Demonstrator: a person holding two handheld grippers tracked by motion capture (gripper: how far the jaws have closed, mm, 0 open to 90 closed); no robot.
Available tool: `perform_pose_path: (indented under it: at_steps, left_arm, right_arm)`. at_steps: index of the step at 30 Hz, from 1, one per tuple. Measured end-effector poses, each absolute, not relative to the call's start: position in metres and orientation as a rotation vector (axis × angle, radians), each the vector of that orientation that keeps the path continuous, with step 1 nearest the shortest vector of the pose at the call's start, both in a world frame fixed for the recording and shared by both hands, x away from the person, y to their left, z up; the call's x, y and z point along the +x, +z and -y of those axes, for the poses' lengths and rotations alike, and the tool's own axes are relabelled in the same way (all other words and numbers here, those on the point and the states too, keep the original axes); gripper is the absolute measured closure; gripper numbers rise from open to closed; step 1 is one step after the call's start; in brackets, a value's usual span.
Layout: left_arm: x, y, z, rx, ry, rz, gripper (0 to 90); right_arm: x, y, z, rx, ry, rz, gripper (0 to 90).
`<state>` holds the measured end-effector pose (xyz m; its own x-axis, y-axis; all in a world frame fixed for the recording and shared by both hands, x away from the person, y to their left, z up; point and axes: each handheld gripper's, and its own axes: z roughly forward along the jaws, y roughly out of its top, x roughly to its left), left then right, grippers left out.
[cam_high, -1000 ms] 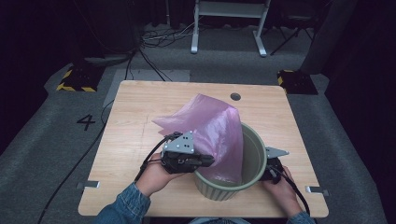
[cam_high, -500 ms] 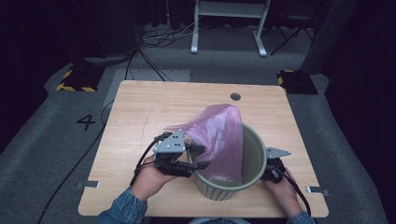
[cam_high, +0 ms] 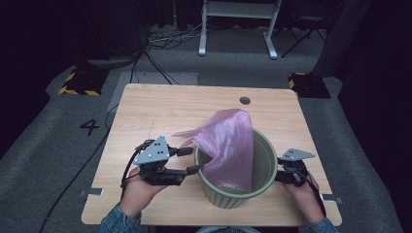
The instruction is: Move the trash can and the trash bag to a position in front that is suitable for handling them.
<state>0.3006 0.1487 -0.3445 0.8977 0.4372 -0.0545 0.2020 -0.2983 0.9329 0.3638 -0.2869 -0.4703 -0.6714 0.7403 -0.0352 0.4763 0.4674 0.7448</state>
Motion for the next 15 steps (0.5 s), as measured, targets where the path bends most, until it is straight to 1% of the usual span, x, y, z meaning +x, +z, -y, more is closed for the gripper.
perform_pose_path:
  at_steps: [3, 6, 9, 15]
  left_arm:
    - [0.302, -0.348, -0.155, 1.876, 0.257, -0.499, 42.5]
    - [0.305, -0.356, -0.165, 1.861, 0.27, -0.547, 41.3]
    - [0.309, -0.365, -0.169, 1.867, 0.284, -0.583, 39.2]
    - [0.325, -0.384, -0.173, 1.882, 0.301, -0.641, 38.7]
  right_arm:
    - [0.365, -0.463, 0.291, 1.031, 1.063, -2.358, 46.8]
    - [0.368, -0.447, 0.299, 1.032, 1.106, -2.344, 45.9]
    - [0.369, -0.438, 0.3, 1.02, 1.119, -2.339, 45.3]
    - [0.371, -0.426, 0.3, 1.0, 1.133, -2.342, 44.8]
